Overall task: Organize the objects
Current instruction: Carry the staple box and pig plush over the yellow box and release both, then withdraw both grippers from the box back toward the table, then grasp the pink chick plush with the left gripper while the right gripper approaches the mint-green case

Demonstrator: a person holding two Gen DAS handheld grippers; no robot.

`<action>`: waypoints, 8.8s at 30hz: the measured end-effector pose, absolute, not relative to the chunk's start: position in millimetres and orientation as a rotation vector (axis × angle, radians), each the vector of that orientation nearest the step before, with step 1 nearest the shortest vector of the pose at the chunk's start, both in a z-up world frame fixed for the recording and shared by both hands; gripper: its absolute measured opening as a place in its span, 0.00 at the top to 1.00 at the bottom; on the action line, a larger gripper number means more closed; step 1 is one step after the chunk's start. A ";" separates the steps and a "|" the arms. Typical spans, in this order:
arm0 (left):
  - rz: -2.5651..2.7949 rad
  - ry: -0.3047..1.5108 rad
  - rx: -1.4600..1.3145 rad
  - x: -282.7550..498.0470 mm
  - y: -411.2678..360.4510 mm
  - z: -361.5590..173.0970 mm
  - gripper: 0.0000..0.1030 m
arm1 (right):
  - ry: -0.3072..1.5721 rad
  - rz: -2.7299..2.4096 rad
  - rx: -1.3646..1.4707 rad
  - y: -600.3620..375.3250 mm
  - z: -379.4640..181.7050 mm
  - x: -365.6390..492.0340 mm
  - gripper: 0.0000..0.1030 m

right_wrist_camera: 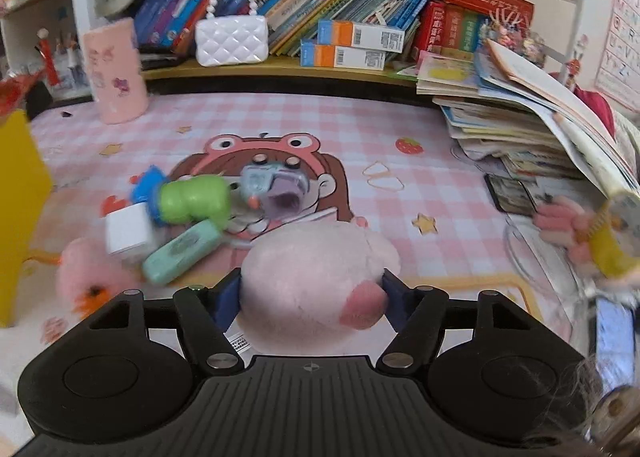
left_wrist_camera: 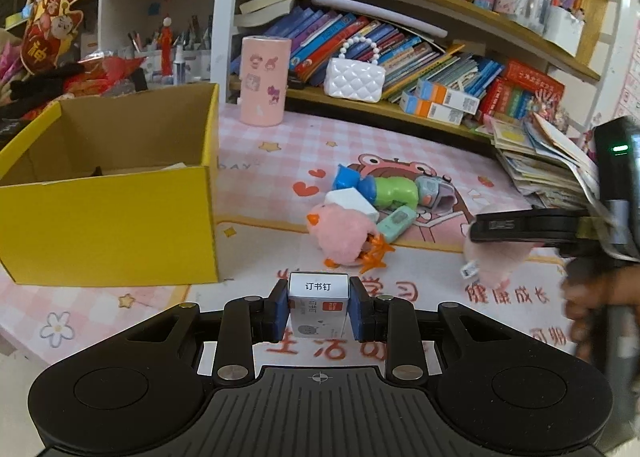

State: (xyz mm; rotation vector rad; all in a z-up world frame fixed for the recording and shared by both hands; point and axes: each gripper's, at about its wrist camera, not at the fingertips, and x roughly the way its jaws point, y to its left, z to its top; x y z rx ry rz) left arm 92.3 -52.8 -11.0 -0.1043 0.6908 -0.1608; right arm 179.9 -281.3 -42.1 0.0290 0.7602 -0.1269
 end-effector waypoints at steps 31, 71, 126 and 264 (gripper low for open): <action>-0.125 0.684 -0.084 -5.5 110.4 -7.3 0.73 | 0.786 0.247 -0.081 -58.2 -17.6 6.2 0.35; 0.016 0.421 -0.042 96.3 153.8 61.5 0.73 | 0.523 0.352 -0.031 -8.3 67.7 133.6 0.35; 0.093 0.481 -0.133 93.5 167.6 45.7 0.26 | 0.542 0.369 -0.022 -2.4 58.1 177.0 0.23; -0.064 0.856 -0.067 134.8 -68.4 -23.6 0.38 | 0.753 0.530 -0.207 -255.9 -82.8 256.5 0.24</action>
